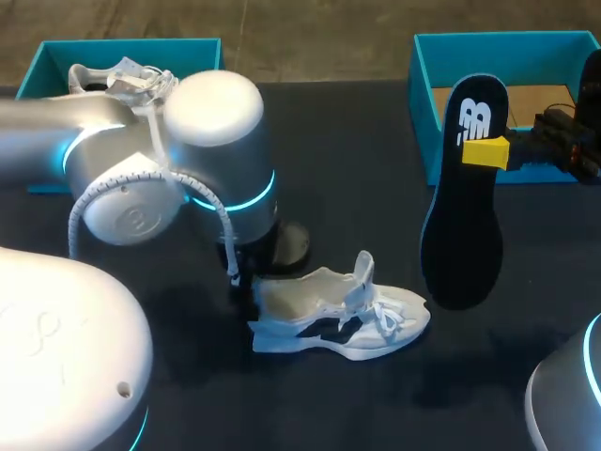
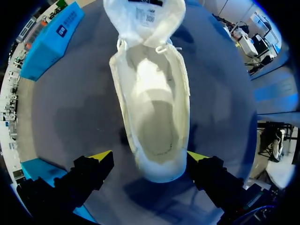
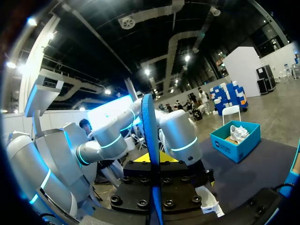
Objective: Take the shoe out of the shoebox, open the shoe tongue, remove and reinsert the insole, then place the shoe into the shoebox
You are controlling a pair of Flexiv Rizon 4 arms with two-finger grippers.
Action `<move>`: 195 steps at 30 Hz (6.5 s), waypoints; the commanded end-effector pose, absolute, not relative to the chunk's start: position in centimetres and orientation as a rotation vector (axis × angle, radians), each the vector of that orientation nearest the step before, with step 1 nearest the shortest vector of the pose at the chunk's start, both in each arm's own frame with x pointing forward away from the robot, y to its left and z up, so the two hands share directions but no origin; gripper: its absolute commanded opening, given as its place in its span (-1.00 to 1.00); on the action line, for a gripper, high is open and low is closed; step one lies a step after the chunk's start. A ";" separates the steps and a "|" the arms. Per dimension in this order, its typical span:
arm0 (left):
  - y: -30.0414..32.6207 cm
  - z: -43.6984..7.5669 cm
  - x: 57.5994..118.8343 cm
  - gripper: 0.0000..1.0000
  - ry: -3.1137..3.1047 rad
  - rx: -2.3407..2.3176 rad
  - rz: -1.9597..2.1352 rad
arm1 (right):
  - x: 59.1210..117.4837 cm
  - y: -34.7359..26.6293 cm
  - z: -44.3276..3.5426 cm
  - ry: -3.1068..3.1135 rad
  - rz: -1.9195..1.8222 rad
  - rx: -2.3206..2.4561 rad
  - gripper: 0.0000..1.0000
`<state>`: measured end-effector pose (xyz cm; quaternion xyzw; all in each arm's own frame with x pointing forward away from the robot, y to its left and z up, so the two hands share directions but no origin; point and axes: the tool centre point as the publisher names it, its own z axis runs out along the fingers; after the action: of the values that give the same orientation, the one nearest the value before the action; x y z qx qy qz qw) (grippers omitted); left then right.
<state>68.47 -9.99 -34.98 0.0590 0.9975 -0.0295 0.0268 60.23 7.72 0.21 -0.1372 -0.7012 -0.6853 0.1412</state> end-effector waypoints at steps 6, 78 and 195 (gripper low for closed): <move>-12.1 -32.5 68.9 1.00 3.060 0.262 -0.163 | 60.3 7.9 0.2 -2.025 -1.977 -0.397 -1.00; -19.7 -36.5 71.1 -1.00 3.174 0.359 -0.277 | 60.3 7.9 0.2 -2.025 -1.977 -0.397 -1.00; -19.0 -27.8 64.7 1.00 2.129 1.724 -0.751 | 60.3 7.9 0.2 -2.025 -1.977 -0.397 -1.00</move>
<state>64.48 -22.01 -30.68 0.6346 0.7555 -0.1580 0.0396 60.22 7.72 0.21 -0.1373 -0.7012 -0.6853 0.1412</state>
